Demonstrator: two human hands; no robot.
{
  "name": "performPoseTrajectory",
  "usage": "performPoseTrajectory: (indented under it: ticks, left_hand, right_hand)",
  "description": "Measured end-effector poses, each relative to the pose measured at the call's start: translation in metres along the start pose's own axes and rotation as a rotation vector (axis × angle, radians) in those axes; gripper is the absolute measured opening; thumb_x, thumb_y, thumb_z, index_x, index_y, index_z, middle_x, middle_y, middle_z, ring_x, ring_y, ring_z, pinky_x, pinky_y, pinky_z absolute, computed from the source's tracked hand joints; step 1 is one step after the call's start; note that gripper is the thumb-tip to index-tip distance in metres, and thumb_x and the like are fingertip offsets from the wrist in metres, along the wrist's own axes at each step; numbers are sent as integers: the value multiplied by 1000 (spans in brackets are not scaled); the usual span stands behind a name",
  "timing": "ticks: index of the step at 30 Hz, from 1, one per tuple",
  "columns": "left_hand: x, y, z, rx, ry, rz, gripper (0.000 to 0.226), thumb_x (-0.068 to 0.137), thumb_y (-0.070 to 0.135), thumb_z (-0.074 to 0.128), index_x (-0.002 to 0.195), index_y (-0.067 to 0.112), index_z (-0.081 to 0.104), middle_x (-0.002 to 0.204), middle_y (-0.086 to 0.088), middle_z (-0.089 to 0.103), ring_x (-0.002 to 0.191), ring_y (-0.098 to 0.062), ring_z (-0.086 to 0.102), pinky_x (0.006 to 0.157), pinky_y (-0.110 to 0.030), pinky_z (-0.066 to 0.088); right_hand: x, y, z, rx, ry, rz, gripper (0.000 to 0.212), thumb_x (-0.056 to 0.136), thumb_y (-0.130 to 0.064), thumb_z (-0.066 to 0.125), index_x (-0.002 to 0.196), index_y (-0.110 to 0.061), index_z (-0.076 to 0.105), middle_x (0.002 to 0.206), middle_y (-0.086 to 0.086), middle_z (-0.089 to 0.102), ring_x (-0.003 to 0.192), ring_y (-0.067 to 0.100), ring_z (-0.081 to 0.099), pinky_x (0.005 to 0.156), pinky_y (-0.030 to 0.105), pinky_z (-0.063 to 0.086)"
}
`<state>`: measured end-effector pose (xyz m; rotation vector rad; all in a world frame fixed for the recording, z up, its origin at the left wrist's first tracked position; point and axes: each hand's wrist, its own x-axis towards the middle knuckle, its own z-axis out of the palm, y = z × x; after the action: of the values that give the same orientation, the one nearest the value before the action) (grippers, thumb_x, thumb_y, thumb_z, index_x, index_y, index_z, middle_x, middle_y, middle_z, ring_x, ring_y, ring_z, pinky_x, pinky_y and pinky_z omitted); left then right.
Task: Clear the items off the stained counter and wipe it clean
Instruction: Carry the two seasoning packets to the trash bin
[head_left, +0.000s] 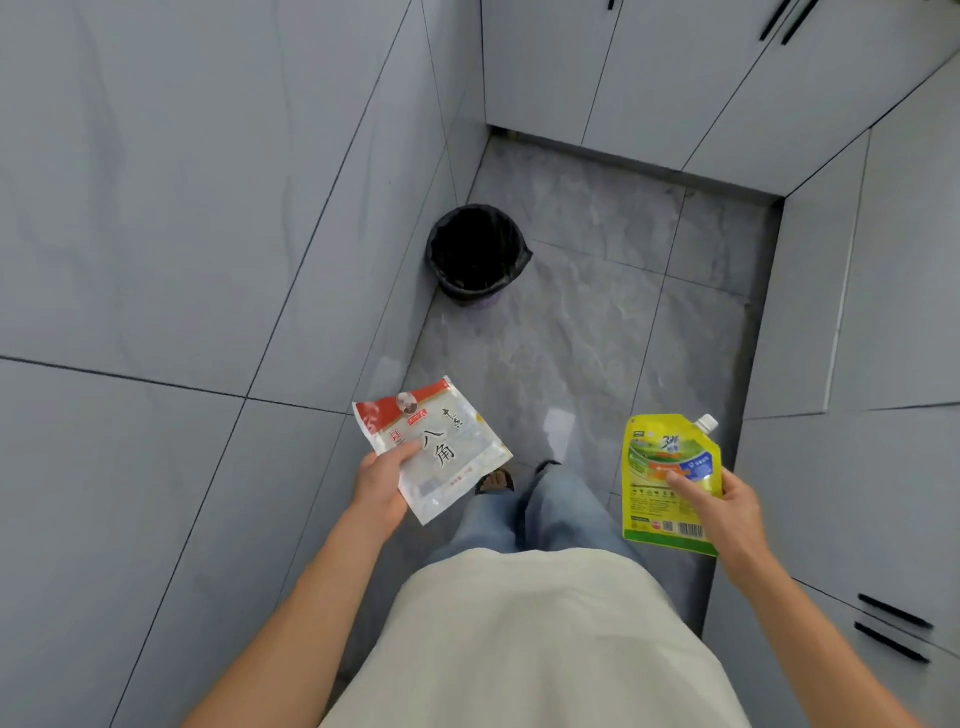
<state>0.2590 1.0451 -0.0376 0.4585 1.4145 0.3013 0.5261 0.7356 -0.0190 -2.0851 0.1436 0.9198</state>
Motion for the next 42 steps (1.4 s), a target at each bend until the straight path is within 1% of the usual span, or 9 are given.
performPoseTrajectory:
  ticks: [5, 9, 12, 15, 24, 32, 35, 40, 42]
  left_hand:
    - [40, 57, 53, 39, 4, 21, 19, 96, -4, 67, 112, 6, 73, 112, -16, 77, 98, -34, 75, 95, -52, 59]
    - [67, 88, 79, 82, 45, 3, 30, 96, -1, 69, 126, 2, 69, 122, -18, 76, 110, -38, 73, 102, -57, 56]
    - [82, 105, 85, 85, 80, -28, 25, 95, 0, 69, 120, 4, 72, 120, -17, 78, 110, -38, 74, 96, -55, 59]
    - [88, 117, 85, 59, 131, -42, 26, 95, 0, 70, 120, 5, 72, 118, -15, 79, 106, -36, 75, 86, -49, 61]
    - [119, 163, 68, -1, 268, -115, 28, 95, 4, 71, 123, 5, 73, 118, -16, 79, 106, -36, 76, 84, -45, 61]
    - [203, 230, 104, 56, 175, -164, 31, 93, 5, 73, 125, 7, 72, 118, -15, 79, 101, -33, 79, 79, -45, 63]
    - [238, 256, 132, 77, 128, -162, 34, 94, 2, 71, 128, 5, 71, 119, -15, 79, 100, -33, 78, 76, -45, 65]
    - [298, 282, 182, 114, 78, -153, 35, 95, -3, 68, 130, -1, 68, 123, -20, 76, 105, -36, 75, 91, -54, 62]
    - [331, 283, 201, 139, 78, -134, 33, 95, -4, 68, 128, -2, 68, 121, -20, 76, 99, -34, 76, 89, -52, 62]
  right_hand:
    - [38, -27, -4, 2, 25, 76, 9, 86, -32, 85, 93, -31, 80, 87, -3, 82, 77, 20, 80, 74, 41, 64]
    - [92, -72, 8, -17, 1, 86, 9, 85, -33, 85, 93, -31, 80, 85, -5, 82, 77, 19, 80, 71, 36, 62]
    - [136, -121, 23, -65, -40, 49, 12, 85, -34, 85, 95, -28, 79, 84, -6, 81, 78, 17, 80, 74, 37, 63]
    - [173, -178, 46, -102, -94, -14, 10, 86, -34, 84, 94, -30, 79, 82, -10, 81, 73, 10, 79, 62, 26, 59]
    - [239, -303, 134, -137, -201, -80, 11, 89, -37, 81, 98, -33, 76, 85, -16, 80, 73, 3, 77, 57, 16, 54]
    - [267, -312, 163, -152, -137, 15, 15, 89, -36, 81, 103, -31, 77, 89, -10, 82, 77, 11, 80, 71, 32, 61]
    - [280, -312, 170, -147, -105, 45, 15, 89, -37, 81, 102, -31, 77, 87, -12, 81, 75, 9, 79, 70, 30, 59]
    - [321, -323, 211, -138, -99, 73, 15, 89, -37, 81, 102, -31, 77, 87, -14, 81, 76, 7, 79, 66, 26, 61]
    - [348, -324, 237, -140, -118, 73, 13, 89, -36, 81, 101, -32, 77, 89, -12, 81, 78, 8, 79, 70, 29, 61]
